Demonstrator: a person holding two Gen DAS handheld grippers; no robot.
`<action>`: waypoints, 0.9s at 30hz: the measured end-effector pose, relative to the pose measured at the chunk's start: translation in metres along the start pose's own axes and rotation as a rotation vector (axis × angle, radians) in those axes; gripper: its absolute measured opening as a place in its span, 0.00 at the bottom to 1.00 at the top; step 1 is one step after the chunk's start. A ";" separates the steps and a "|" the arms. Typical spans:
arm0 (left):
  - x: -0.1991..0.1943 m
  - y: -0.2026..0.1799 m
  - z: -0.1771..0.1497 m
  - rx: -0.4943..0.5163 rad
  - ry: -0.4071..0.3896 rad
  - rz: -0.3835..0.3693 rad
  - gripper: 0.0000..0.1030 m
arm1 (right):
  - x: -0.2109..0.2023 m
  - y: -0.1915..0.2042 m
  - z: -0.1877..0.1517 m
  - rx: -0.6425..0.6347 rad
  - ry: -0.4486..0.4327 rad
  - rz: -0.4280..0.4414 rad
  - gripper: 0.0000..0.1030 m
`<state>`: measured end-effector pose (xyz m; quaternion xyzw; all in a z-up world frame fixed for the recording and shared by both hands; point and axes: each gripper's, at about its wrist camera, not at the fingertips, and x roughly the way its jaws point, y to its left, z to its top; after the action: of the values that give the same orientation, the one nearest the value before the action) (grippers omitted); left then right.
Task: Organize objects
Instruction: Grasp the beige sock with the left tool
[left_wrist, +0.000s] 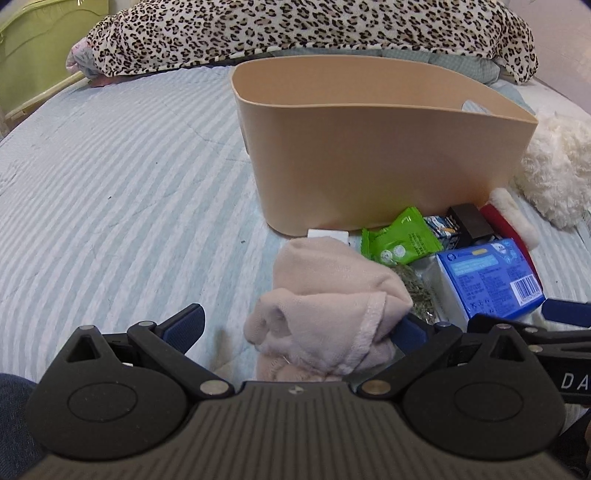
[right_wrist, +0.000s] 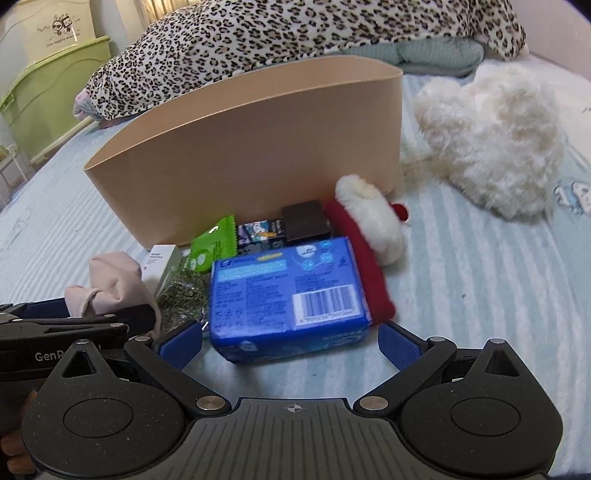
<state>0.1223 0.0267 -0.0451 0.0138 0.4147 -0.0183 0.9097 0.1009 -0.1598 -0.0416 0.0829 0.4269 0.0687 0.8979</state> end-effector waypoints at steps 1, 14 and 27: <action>0.000 0.002 0.001 -0.003 -0.002 -0.007 0.99 | 0.001 0.001 0.000 0.001 0.002 0.003 1.00; -0.009 0.003 -0.002 -0.010 0.017 -0.095 0.65 | 0.009 0.007 -0.001 -0.040 0.004 -0.031 0.87; -0.018 0.007 -0.004 -0.040 0.028 -0.102 0.56 | 0.006 0.005 -0.005 -0.017 0.016 -0.034 0.84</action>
<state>0.1079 0.0345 -0.0335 -0.0252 0.4280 -0.0563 0.9017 0.1005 -0.1534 -0.0480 0.0676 0.4346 0.0578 0.8962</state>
